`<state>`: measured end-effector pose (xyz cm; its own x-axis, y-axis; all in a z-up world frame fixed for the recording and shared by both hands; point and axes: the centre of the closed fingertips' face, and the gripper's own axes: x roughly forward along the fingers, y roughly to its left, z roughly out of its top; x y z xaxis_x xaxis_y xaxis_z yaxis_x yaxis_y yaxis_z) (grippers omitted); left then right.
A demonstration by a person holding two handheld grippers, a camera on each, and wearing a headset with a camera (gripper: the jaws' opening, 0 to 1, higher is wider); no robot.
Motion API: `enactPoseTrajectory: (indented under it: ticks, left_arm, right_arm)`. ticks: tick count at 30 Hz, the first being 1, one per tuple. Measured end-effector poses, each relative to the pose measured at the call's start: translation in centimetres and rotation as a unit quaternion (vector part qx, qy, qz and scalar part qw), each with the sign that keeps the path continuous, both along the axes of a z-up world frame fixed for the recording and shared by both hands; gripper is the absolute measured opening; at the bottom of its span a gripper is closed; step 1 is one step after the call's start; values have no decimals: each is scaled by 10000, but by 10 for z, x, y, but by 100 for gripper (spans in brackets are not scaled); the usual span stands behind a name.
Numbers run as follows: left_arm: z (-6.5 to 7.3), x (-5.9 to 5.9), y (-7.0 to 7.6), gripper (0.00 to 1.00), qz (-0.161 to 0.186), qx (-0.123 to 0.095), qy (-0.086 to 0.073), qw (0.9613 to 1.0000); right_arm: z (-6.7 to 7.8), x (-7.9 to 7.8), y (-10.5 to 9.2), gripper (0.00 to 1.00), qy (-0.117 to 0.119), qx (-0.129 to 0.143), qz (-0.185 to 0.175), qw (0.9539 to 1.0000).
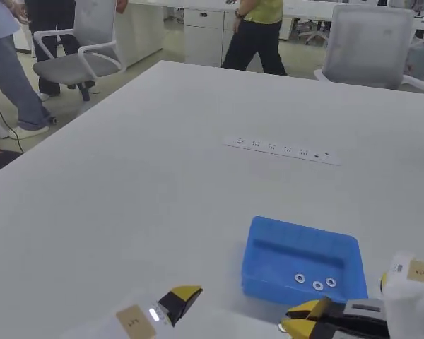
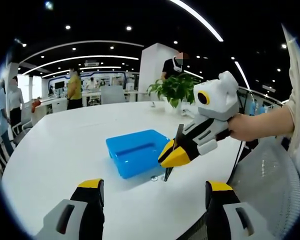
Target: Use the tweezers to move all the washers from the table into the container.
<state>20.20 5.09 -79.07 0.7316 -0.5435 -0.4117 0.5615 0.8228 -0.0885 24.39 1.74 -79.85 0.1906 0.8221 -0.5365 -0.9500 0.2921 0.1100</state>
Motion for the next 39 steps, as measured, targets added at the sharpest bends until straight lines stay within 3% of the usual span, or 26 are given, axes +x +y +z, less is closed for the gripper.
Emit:
enactPoseTrajectory:
  ticks: [11, 18, 25, 31, 39]
  left_arm:
    - [1, 0, 0, 85, -3, -6, -24, 10000]
    - [1, 1, 0, 85, 3, -12, -35, 10000]
    - [2, 0, 0, 85, 12, -15, -34, 10000]
    - [3, 1, 0, 85, 9, -20, -39, 10000]
    - [3, 1, 0, 84, 22, -30, -29, 10000]
  right_arm:
    - [60, 31, 3, 3, -340, 476, -118, 9982]
    - [85, 58, 7, 3, -48, 1135, -558, 9920]
    - [78, 88, 7, 3, 224, 1149, -924, 9888]
    - [55, 107, 8, 3, 546, 949, -1132, 9875]
    - [21, 116, 11, 3, 858, 643, -1156, 9875]
